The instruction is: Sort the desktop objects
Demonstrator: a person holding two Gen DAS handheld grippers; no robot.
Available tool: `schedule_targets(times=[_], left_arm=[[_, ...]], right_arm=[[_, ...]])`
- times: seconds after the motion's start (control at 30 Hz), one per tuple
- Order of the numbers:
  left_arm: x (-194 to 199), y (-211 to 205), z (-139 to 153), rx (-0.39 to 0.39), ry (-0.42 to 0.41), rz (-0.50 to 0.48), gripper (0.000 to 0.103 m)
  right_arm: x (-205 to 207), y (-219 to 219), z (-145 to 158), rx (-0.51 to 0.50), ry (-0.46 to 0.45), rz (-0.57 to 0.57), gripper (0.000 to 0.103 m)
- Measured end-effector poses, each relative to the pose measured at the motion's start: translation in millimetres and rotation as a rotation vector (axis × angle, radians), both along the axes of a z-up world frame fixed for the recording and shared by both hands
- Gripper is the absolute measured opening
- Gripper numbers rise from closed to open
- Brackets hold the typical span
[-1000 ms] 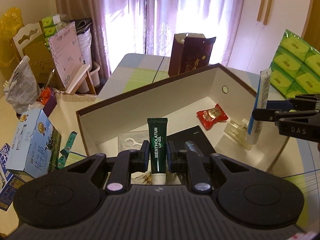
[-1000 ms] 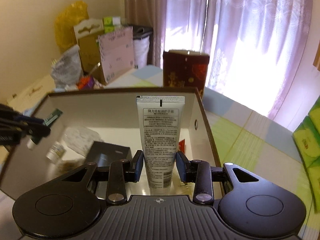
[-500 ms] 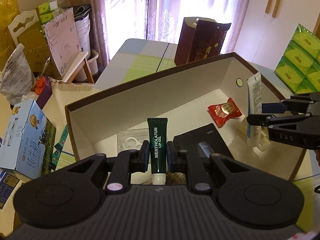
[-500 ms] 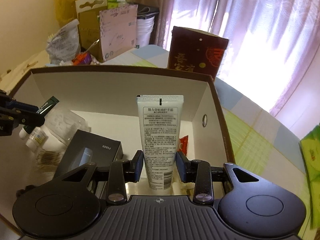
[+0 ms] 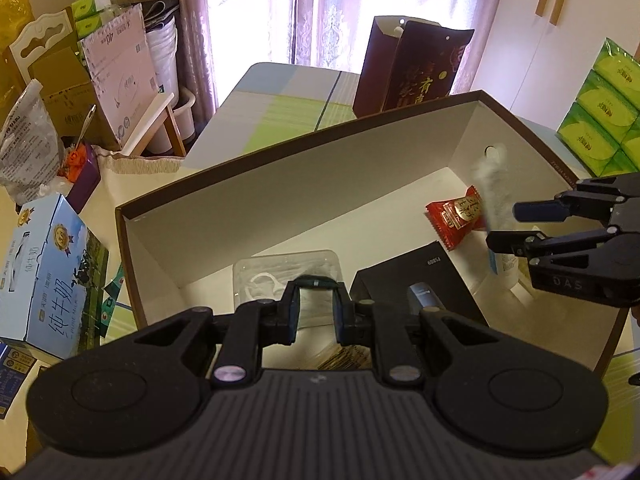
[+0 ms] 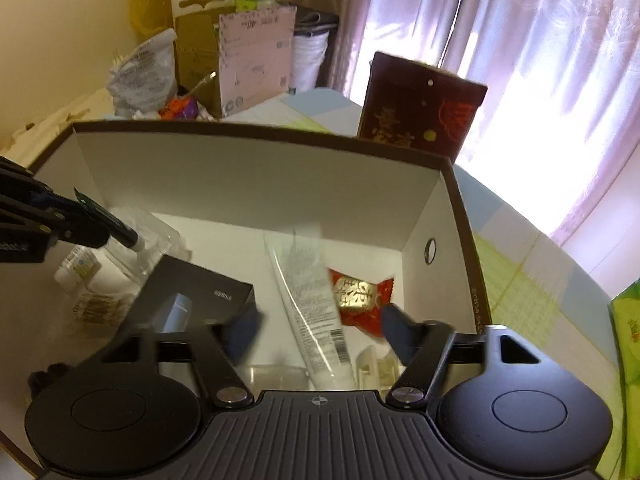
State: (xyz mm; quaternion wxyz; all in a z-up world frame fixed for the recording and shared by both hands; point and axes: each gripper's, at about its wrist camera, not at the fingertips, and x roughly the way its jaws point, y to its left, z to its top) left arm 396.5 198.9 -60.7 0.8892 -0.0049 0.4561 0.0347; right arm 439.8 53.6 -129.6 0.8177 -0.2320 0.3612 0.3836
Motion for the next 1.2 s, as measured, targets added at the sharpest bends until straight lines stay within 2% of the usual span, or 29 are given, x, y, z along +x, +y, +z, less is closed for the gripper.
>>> schedule_targets(times=[0.33,0.53,0.63,0.8,0.97,1.2], left_arm=[[0,-1,-3,-0.003,0.017,-0.004,0.013],[-3,-1,-5,-0.02,0.026,-0.003,0.014],[-5,0,-4,-0.028,0.026,-0.004,0.024],[-9,0,4,-0.048,0.01,0.009,0.062],[-16,-1,14,-0.055,-0.003,0.019,0.07],[-28,-9,30,-0.049,-0.034,0.047,0.086]], right_arm=[[-7,-15,11,0.061,0.077,-0.042,0.083],[-16,-26,14,0.082,0.09,-0.066,0.091],[-21,-32,15,0.1,0.095,-0.078,0.096],[-32,-39,22,0.124,0.093,-0.079,0.101],[-44,-46,31,0.149,0.086,-0.086,0.101],[-61,-61,45,0.178,0.068,-0.075,0.101]])
